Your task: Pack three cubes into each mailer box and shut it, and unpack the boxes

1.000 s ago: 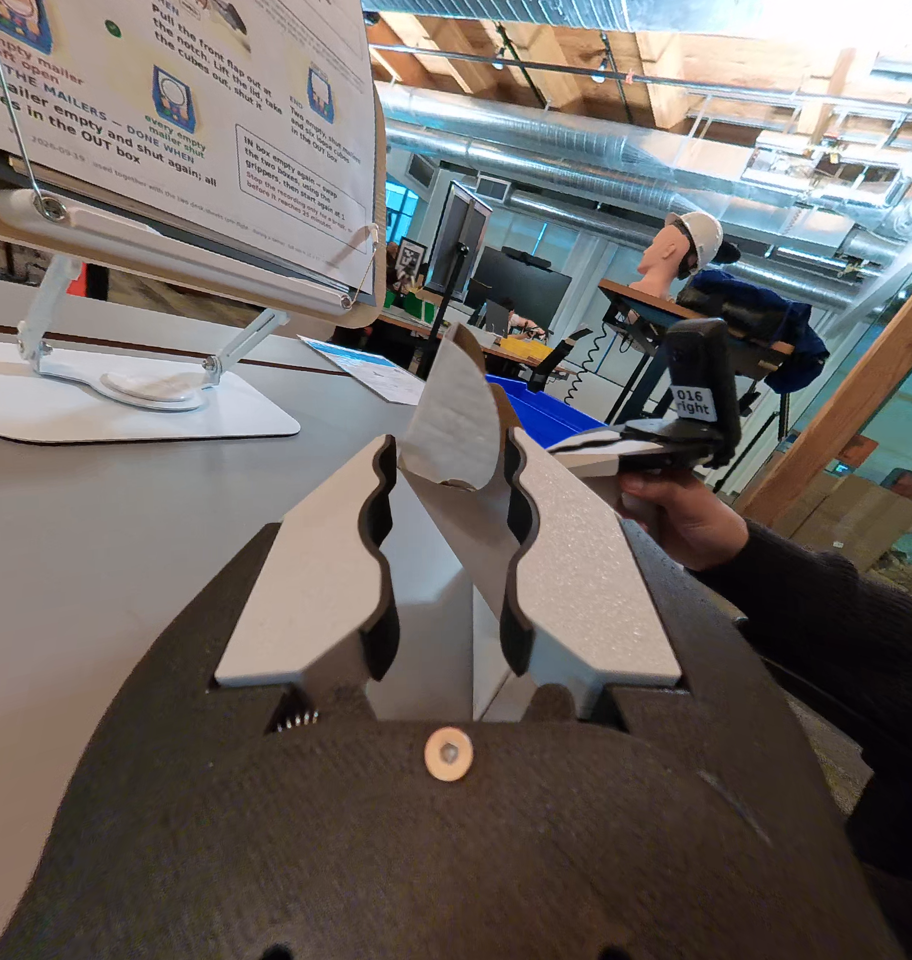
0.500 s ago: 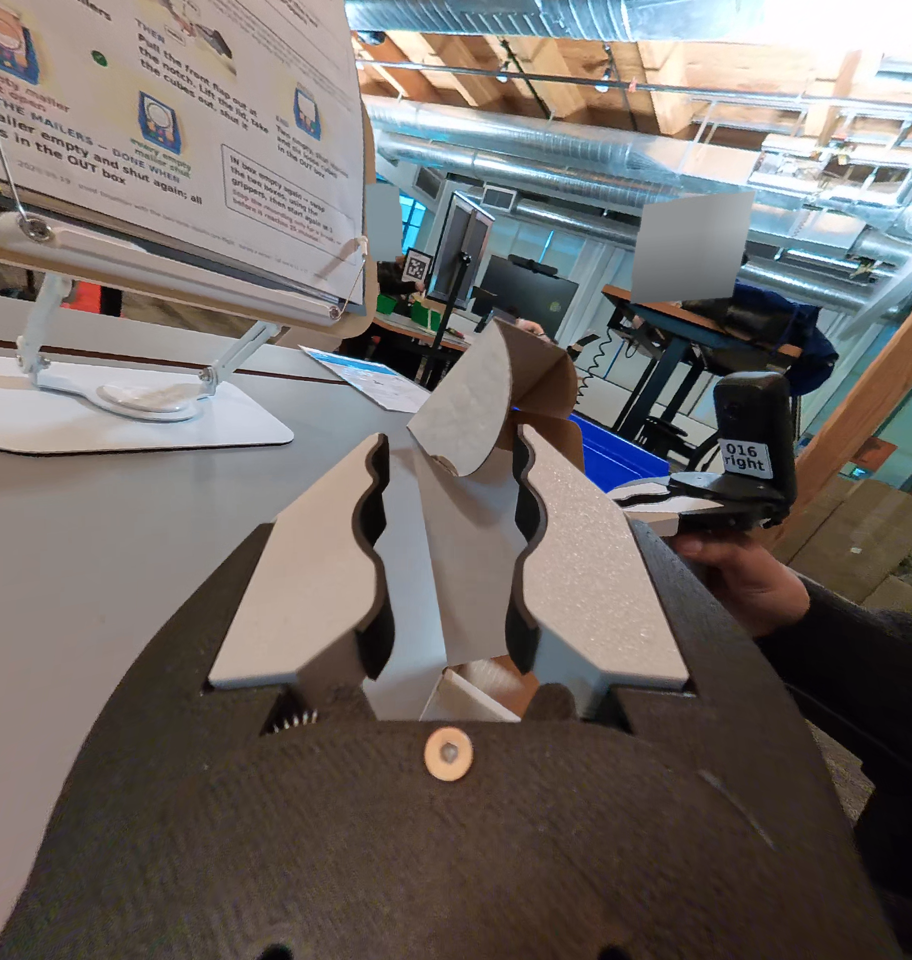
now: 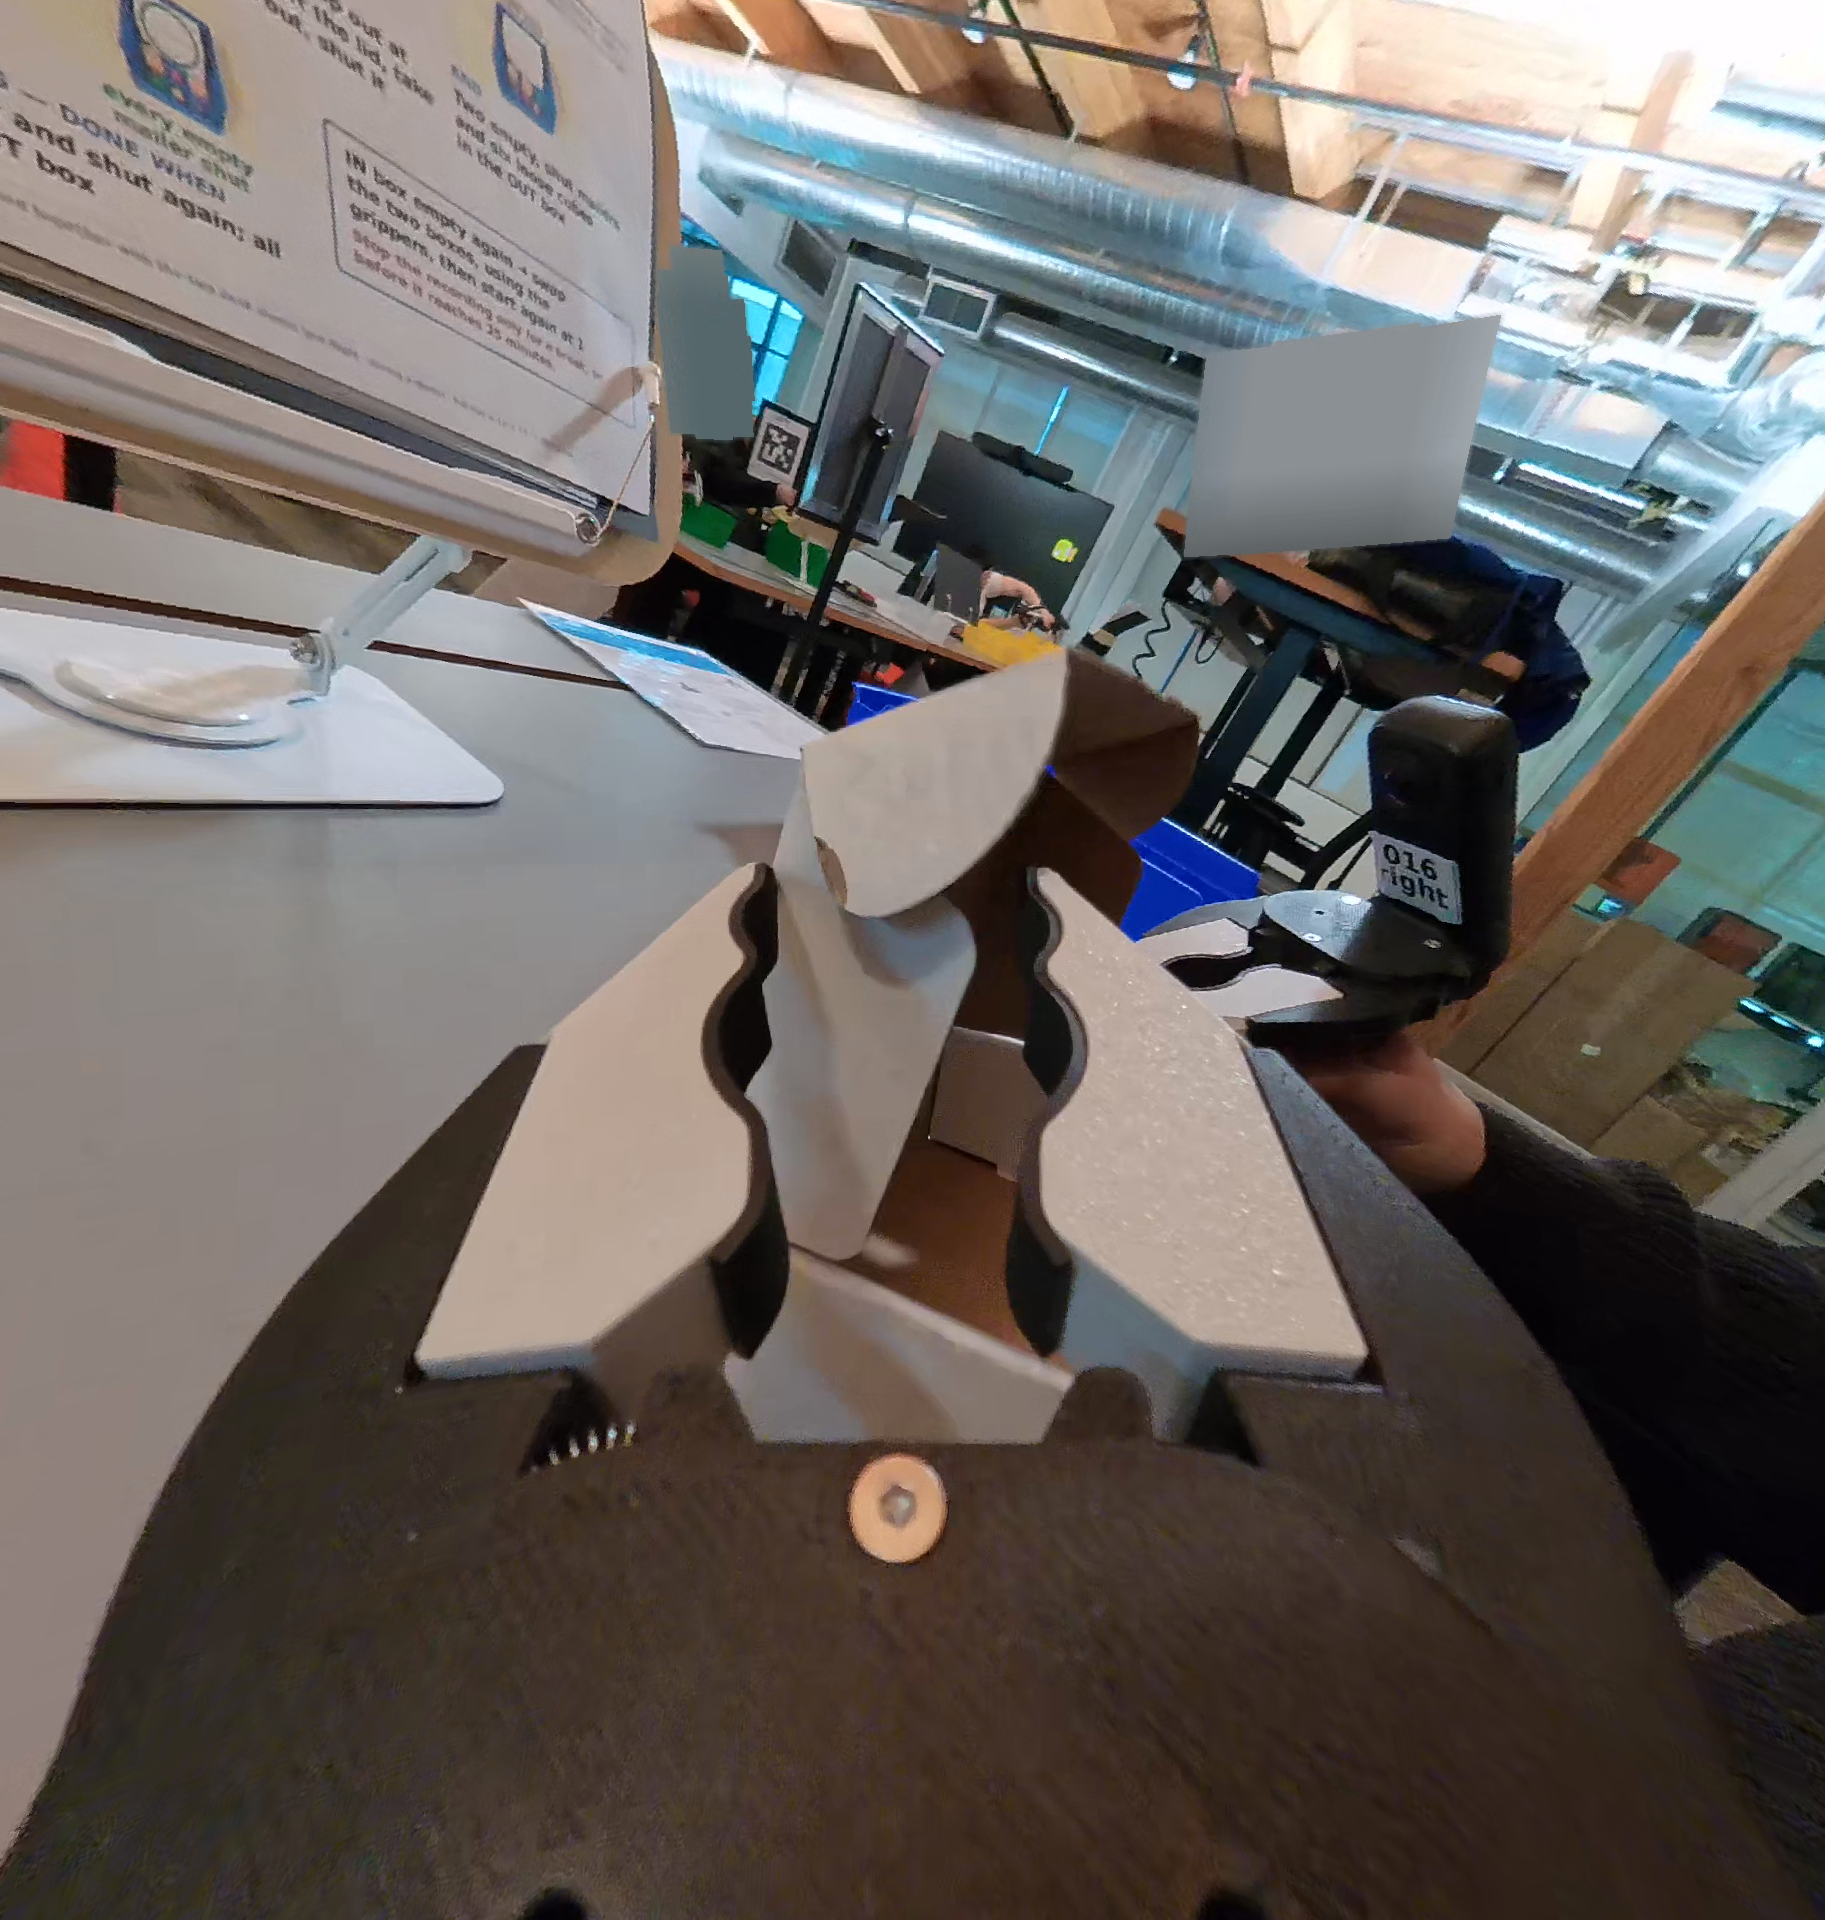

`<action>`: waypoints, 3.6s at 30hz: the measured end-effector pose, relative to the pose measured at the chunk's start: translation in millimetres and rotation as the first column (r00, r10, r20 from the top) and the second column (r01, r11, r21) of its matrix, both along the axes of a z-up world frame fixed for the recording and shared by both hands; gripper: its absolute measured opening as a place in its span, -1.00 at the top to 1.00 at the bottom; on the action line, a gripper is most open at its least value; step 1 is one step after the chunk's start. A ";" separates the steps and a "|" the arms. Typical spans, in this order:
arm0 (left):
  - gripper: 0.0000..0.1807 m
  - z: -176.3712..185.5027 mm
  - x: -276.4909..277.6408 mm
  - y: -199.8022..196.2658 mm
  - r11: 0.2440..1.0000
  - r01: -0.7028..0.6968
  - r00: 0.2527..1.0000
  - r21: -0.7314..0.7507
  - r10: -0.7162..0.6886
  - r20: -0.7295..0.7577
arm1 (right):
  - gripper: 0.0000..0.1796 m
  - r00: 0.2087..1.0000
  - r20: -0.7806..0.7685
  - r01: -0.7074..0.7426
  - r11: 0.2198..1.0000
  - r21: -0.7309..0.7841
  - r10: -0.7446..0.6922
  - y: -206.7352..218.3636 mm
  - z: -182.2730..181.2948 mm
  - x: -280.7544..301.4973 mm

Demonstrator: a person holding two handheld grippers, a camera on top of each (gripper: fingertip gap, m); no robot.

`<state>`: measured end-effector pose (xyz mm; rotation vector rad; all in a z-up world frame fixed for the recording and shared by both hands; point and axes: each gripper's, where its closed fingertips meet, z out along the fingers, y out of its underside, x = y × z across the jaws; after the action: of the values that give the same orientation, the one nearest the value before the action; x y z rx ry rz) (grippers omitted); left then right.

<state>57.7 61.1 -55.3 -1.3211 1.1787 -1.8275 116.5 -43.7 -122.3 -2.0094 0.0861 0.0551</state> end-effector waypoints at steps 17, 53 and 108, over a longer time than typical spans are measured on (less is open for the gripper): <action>0.50 -14.2 -16.5 -7.8 0.999 0.041 0.997 0.022 -0.040 -0.073 | 0.62 1.000 -0.025 0.011 0.983 0.185 -0.006 -14.5 32.7 -2.5; 0.07 -89.1 14.2 -6.9 0.736 0.145 0.945 0.662 0.096 -0.313 | 0.09 0.954 0.284 -0.020 0.969 -0.247 0.093 30.2 -40.0 17.8; 0.80 -32.8 21.4 32.1 0.589 -0.232 0.951 0.774 0.303 0.054 | 0.63 0.963 0.261 0.042 0.994 0.102 -0.067 27.8 28.4 31.5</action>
<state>79.1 93.2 -88.1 -0.9697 1.4750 -0.8416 148.0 -15.9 -93.9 -1.8998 -0.0312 -0.2398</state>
